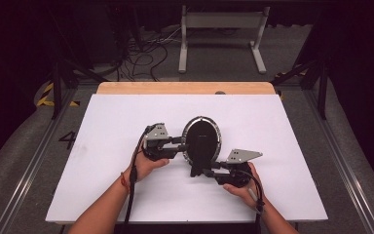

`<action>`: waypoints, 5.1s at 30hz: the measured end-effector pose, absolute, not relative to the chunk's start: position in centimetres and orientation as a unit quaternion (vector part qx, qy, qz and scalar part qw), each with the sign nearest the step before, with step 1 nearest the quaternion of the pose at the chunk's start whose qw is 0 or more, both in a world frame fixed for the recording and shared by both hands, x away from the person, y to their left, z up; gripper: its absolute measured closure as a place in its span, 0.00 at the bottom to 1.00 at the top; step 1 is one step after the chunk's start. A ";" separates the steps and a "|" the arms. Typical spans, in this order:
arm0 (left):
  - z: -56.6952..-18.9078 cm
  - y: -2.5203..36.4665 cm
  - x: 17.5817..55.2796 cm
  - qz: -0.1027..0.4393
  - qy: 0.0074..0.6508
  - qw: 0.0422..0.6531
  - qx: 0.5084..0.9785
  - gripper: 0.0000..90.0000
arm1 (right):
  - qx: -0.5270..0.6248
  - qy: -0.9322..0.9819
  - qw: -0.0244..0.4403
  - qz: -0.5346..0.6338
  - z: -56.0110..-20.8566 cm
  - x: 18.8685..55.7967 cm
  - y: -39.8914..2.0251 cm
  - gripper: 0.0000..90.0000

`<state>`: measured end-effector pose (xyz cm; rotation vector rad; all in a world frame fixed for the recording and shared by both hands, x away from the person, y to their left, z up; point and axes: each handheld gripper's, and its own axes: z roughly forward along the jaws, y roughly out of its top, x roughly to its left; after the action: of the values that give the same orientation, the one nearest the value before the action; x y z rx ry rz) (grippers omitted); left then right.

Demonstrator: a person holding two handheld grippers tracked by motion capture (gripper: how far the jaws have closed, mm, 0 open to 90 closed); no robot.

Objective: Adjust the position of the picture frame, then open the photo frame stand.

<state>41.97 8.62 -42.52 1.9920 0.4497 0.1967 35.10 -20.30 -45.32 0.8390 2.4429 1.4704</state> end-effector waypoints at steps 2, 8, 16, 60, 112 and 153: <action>-42.3 8.6 41.5 0.093 0.176 0.516 0.833 0.74 | 0.283 0.818 0.080 0.495 -45.4 35.1 -20.4 0.74; -42.1 8.5 40.5 0.114 0.158 0.520 0.832 0.76 | 0.291 0.801 0.069 0.518 -44.9 35.2 -20.4 0.75; -43.0 7.7 40.1 0.116 0.138 0.493 0.851 0.65 | 0.294 0.811 0.071 0.500 -45.2 35.3 -20.5 0.87; -43.5 7.0 40.2 0.174 0.114 0.478 0.853 0.85 | 0.309 0.809 0.090 0.492 -44.6 35.6 -20.7 0.83; -44.1 7.1 41.9 0.210 0.137 0.479 0.841 0.73 | 0.326 0.816 0.144 0.455 -44.7 34.5 -19.5 0.87; -41.8 8.6 41.3 0.173 0.146 0.514 0.828 0.65 | 0.288 0.812 0.202 0.466 -43.0 32.8 -14.1 1.00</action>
<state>41.31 8.55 -41.78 1.9893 0.3517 0.4149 32.79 -14.13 -42.99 0.8045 2.2659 1.3021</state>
